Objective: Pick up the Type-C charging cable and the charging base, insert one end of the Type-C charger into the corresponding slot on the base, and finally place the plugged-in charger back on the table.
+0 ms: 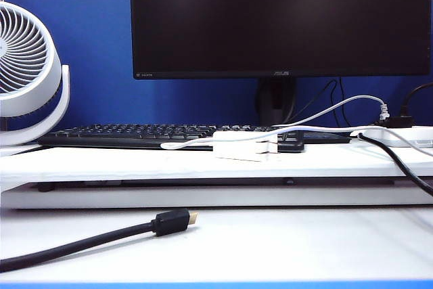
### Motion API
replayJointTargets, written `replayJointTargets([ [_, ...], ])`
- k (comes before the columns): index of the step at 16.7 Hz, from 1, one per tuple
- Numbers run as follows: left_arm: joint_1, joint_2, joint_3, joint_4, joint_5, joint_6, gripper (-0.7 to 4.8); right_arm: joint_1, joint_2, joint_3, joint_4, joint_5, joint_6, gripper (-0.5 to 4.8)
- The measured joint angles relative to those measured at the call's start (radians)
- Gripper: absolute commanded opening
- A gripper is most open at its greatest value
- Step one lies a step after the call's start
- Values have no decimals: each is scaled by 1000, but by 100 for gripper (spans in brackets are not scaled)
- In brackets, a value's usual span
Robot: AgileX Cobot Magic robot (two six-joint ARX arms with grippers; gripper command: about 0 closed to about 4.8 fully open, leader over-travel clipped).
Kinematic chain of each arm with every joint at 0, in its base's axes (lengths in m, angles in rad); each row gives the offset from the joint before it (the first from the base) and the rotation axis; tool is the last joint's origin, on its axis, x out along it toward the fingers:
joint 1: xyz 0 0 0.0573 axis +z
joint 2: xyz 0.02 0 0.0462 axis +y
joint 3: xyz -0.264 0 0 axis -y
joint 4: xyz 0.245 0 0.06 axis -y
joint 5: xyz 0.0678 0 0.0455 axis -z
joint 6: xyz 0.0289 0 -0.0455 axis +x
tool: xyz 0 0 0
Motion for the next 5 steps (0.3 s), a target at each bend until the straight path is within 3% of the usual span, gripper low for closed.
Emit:
replayJointTargets([
  [5, 0, 0, 0, 0, 0, 0, -6, -9, 0, 0, 0, 9, 0, -5],
])
